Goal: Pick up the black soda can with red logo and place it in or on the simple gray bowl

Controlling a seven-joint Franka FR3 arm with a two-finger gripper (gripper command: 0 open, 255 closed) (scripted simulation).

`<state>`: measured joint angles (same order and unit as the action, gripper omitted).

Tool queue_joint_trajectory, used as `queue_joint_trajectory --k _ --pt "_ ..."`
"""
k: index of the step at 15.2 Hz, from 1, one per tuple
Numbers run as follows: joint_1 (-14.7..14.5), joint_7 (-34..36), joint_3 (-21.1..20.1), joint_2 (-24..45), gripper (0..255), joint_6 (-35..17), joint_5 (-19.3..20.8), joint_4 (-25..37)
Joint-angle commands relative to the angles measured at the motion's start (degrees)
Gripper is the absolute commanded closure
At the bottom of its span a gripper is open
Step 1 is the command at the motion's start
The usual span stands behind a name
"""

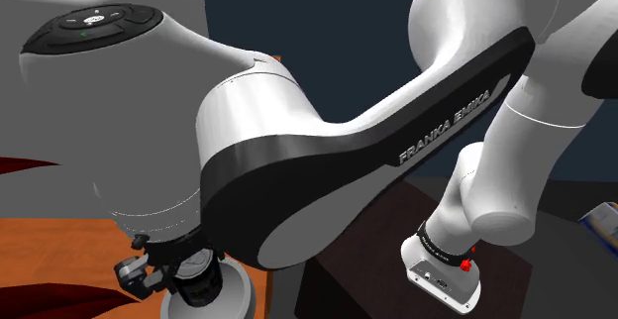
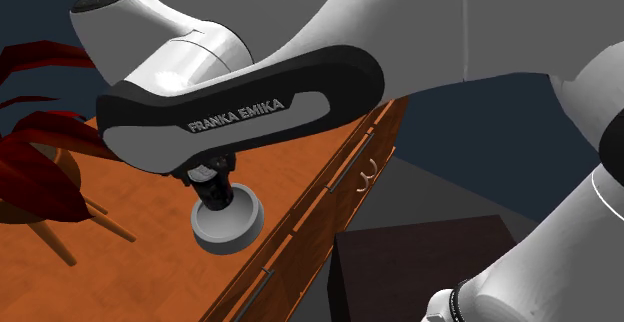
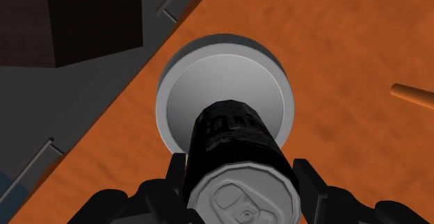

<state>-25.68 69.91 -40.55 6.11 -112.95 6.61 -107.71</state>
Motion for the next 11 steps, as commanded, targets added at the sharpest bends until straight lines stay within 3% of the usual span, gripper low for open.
queue_joint_trajectory --k 1,11 --pt "-0.1 0.3 0.1 0.5 255 -1.6 0.4 -1.2" --pt "-0.5 2.1 0.4 3.1 255 -7.6 2.7 -5.3"
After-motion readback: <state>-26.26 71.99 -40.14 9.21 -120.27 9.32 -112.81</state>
